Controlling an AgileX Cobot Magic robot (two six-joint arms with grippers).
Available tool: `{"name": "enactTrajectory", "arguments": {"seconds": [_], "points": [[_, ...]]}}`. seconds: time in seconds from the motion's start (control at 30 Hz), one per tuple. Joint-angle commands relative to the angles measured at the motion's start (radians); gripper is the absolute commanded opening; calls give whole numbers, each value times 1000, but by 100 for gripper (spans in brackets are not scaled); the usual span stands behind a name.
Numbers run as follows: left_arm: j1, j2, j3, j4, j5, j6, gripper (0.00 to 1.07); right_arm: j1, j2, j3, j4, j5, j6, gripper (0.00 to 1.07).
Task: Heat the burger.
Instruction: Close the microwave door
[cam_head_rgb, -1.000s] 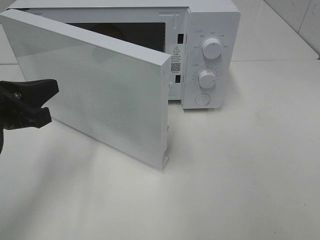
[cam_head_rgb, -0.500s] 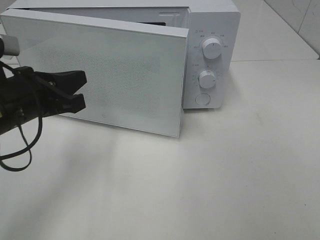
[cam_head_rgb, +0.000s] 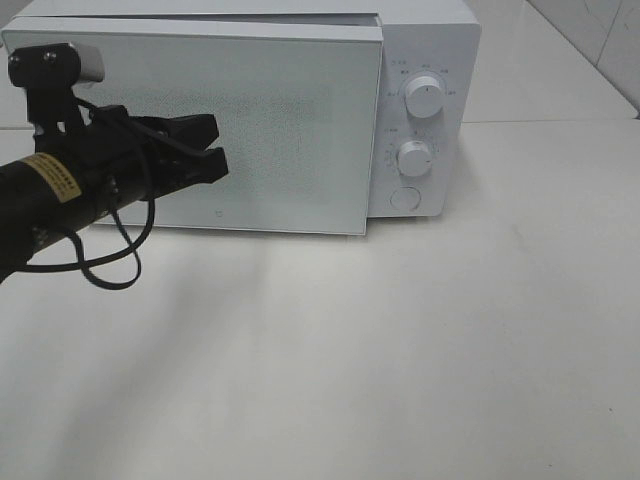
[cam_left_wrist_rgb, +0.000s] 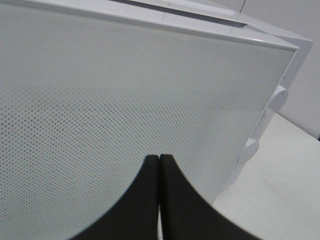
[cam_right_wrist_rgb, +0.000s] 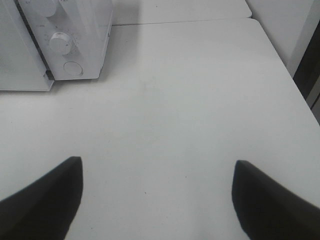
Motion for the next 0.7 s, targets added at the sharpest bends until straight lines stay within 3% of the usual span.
{"name": "enactTrajectory", "arguments": {"seconds": [0.03, 0.7], "points": [[-23, 24, -58, -40, 34, 23, 0, -8, -25, 1, -6, -10, 5, 76], [-52, 171, -313, -105, 105, 42, 0, -8, -25, 1, -6, -10, 5, 76]]}}
